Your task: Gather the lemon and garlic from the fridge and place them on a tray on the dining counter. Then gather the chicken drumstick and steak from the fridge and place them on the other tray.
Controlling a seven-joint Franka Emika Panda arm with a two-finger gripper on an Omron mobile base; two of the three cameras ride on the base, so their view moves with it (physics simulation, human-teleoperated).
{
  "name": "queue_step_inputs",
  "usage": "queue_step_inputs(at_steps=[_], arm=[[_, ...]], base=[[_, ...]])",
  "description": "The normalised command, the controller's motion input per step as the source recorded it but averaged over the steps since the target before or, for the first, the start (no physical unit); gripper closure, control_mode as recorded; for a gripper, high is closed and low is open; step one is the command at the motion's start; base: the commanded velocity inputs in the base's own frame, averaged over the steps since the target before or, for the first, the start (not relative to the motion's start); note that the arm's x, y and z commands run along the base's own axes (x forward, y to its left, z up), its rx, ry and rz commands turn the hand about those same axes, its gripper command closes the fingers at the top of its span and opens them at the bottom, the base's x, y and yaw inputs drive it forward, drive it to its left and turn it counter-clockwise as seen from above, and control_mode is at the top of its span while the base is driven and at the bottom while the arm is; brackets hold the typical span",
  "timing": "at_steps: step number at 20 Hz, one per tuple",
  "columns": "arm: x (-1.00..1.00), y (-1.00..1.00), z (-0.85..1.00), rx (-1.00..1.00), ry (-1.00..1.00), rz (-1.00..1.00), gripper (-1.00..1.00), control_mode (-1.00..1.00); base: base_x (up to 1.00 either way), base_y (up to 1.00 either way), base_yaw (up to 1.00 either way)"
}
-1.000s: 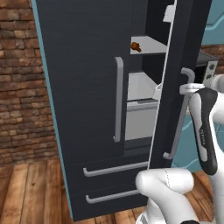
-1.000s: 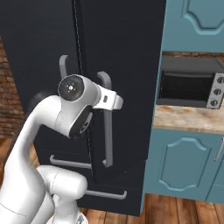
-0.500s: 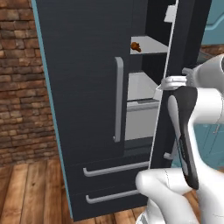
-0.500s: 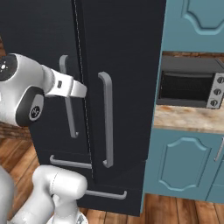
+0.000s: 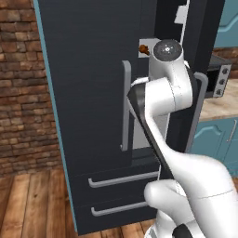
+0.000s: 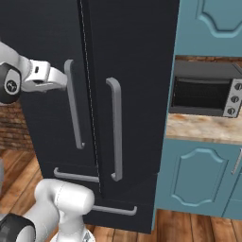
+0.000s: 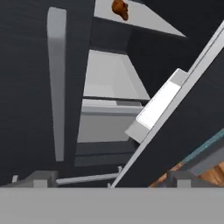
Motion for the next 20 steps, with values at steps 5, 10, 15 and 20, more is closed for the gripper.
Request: queue_step_inputs(at_steps=[5,10,15,20], arm=[[0.52,0.00,-0.38,-0.20,0.00,0.00,-1.00,-1.00],[0.67,-0.03,-0.02,-0.21,0.06,0.04,-1.00,-1.00],[0.43,-0.22,0.00,-0.11,0.08,0.06,-1.00,-1.00],[0.24,-0.32,0.00,-0.07,0.06,0.08,-1.00,-1.00]], base=[[0.00,0.00,0.00],[0.00,0.00,0.00],[0.00,0.00,0.00],[0.00,0.00,0.00]])
